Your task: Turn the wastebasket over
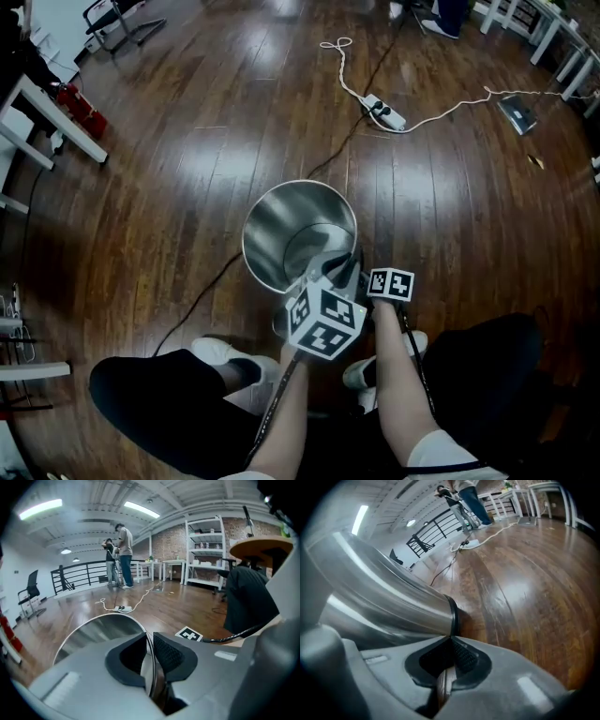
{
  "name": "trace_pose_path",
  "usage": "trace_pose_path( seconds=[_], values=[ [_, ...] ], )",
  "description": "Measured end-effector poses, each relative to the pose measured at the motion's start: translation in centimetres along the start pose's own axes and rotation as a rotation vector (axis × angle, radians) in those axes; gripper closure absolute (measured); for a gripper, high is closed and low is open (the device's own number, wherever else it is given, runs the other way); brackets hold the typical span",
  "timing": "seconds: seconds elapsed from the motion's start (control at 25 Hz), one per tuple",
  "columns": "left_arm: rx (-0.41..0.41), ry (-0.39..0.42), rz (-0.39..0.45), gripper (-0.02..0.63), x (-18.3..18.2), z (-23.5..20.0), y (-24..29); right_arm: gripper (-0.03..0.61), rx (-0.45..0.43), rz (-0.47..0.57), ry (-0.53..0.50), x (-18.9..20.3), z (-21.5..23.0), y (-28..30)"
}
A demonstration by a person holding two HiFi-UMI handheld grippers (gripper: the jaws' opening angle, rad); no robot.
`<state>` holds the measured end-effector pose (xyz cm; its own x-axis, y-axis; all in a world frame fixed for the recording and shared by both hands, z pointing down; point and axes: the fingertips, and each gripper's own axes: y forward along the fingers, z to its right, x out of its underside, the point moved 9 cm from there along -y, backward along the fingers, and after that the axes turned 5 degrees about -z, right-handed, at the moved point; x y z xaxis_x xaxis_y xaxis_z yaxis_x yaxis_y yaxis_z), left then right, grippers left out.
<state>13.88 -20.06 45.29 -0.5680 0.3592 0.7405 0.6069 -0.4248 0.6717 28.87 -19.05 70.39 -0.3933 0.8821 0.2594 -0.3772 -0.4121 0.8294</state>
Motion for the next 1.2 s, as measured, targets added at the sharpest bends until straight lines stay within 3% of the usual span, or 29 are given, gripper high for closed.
trace_pose_path(
  seconds=[0.12,0.2,0.28,0.52,0.72,0.84,0.92,1.08,1.2],
  values=[
    [0.073,0.103,-0.095,0.549,0.8,4.5,2.5,0.586,-0.019,-0.019,0.073,2.1,1.0,0.4],
    [0.036,0.205,-0.119,0.546,1.5,6.7,3.5,0.571,-0.015,-0.01,0.099,2.7,1.5,0.1],
    [0.007,0.25,-0.107,0.543,1.8,7.0,3.6,0.491,0.002,0.01,0.105,2.8,2.0,-0.7],
    [0.079,0.104,-0.002,0.577,1.8,5.4,1.7,0.486,0.06,0.207,0.05,0.8,2.1,-6.3],
    [0.053,-0.007,0.137,0.578,1.9,3.0,-2.8,0.488,0.067,0.408,-0.108,-1.2,-1.3,-14.4],
    [0.016,-0.031,0.229,0.597,2.7,2.4,-6.5,0.509,0.07,0.479,-0.25,0.2,-4.8,-18.9],
    [-0.011,-0.029,0.289,0.598,3.4,2.3,-9.0,0.586,0.072,0.55,-0.312,1.6,-6.9,-21.6],
    [-0.063,-0.058,0.391,0.598,4.9,3.5,-13.7,0.586,-0.024,0.697,-0.464,5.2,-11.1,-26.8],
    [-0.078,-0.11,0.477,0.598,6.0,6.1,-17.4,0.588,-0.067,0.751,-0.599,9.2,-14.0,-30.3]
  ],
)
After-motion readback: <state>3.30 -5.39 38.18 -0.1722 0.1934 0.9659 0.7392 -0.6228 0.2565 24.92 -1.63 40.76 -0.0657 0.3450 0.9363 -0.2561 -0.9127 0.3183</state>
